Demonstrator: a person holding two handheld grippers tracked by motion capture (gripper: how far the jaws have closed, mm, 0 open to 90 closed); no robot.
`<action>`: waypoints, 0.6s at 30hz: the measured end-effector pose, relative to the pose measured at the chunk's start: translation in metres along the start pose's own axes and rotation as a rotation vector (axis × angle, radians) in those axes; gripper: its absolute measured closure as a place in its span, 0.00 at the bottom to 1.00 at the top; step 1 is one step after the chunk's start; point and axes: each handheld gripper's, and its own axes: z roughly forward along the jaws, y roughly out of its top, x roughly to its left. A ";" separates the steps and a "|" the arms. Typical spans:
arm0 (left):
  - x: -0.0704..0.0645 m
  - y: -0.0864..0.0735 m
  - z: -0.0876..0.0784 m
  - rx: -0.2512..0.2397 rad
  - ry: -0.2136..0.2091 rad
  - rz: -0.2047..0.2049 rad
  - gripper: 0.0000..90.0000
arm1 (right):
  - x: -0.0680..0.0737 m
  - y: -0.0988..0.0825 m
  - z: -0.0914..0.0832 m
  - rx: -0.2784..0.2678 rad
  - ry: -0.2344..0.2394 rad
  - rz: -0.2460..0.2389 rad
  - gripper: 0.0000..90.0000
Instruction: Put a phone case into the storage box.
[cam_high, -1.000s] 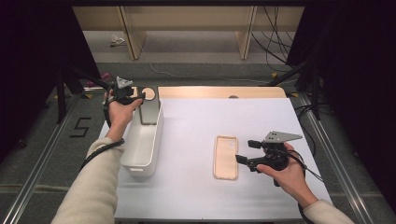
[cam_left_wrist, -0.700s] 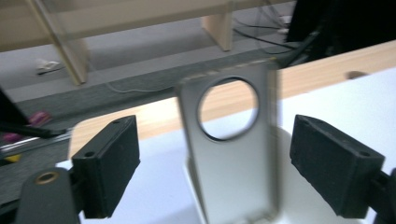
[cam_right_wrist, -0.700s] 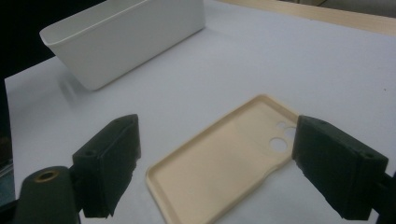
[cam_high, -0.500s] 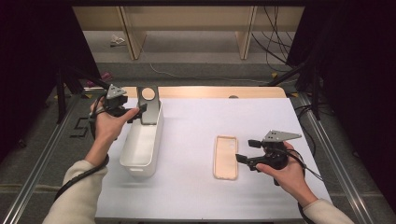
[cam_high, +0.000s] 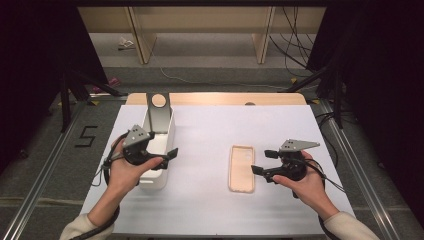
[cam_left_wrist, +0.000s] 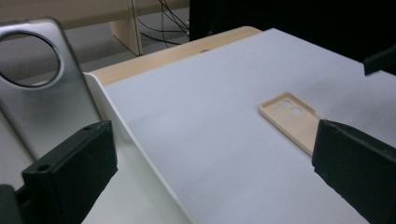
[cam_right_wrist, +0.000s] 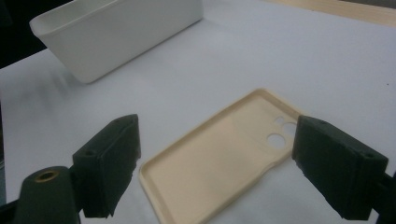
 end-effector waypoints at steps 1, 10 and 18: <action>-0.004 -0.004 0.000 0.003 -0.009 0.014 0.00 | 0.000 0.000 0.000 0.003 0.002 -0.003 0.18; -0.022 -0.022 -0.005 -0.030 -0.014 0.100 0.00 | 0.002 0.002 0.003 0.003 0.012 -0.014 0.18; -0.027 -0.028 -0.004 -0.006 -0.019 0.109 0.00 | 0.005 0.002 0.004 0.006 0.016 -0.027 0.18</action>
